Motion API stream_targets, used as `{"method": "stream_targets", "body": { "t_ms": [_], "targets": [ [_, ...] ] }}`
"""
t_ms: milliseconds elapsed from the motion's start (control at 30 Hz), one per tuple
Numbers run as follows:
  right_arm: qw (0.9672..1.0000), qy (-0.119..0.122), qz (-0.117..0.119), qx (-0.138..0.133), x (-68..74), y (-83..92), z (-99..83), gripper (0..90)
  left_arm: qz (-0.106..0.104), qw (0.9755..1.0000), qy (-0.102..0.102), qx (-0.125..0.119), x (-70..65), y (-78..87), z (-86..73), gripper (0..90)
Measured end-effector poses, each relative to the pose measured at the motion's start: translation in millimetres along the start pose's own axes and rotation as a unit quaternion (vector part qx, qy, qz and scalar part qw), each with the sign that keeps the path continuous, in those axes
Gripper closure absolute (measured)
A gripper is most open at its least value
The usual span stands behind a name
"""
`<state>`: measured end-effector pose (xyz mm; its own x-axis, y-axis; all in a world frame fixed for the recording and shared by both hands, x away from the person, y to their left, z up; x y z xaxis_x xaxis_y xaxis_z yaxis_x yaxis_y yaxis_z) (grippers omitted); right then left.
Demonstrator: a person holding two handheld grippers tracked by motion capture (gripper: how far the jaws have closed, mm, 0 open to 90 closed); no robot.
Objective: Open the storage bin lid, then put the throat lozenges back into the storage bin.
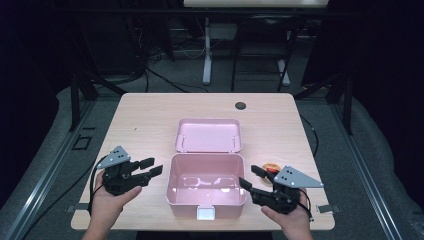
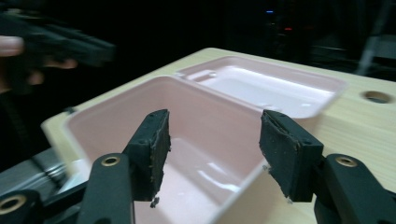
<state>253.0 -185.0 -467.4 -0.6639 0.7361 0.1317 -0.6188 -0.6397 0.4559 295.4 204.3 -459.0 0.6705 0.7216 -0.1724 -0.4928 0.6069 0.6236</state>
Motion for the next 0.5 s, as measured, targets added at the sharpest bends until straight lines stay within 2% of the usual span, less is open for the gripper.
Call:
{"method": "stream_targets", "body": {
  "t_ms": [33, 100, 167, 267, 367, 433, 500],
  "targets": [
    [0.9999, -0.006, -0.010, 0.003, -4.4, 0.1, 1.4, 38.8, 0.000, 1.0000, 0.000, 0.002, -0.3, -0.5, -0.2, 54.5],
    [0.9995, -0.026, -0.009, 0.014, -11.5, -0.5, 3.6, 38.2, -0.004, 1.0000, -0.001, 0.005, -0.1, -1.3, -0.2, 53.7],
    [0.9991, -0.029, -0.018, 0.026, -17.4, -1.3, 5.8, 34.8, -0.005, 1.0000, 0.001, 0.003, 0.4, -1.9, 0.5, 53.1],
    [0.9983, -0.018, -0.032, 0.046, -24.4, -1.9, 9.6, 29.9, -0.006, 1.0000, 0.000, 0.000, 1.3, -2.0, 2.3, 52.3],
    [0.9983, -0.012, -0.042, 0.040, -31.3, -2.1, 13.4, 27.0, -0.010, 0.9999, -0.001, 0.006, 0.8, -2.3, 2.5, 51.6],
    [0.9982, -0.014, -0.042, 0.039, -36.6, -2.7, 15.1, 26.6, -0.009, 1.0000, 0.003, 0.003, -0.4, -3.6, 2.6, 51.4],
    [0.9978, -0.019, -0.044, 0.046, -40.3, -4.1, 16.4, 25.9, -0.009, 0.9999, 0.000, 0.005, -1.3, -3.7, 3.8, 51.4]
  ]
}}
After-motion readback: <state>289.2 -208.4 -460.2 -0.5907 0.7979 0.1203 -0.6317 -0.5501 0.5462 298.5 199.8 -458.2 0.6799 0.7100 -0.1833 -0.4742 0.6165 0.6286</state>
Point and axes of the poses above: each handheld gripper's, and its own axes: y roughly backward along the jaws, z roughly out of its top, x roughly to its left, the point moved 2 cm from there along -y, roughly forward along the jaws, and after that the axes turned 11 degrees about x, right-handed, at the moved point
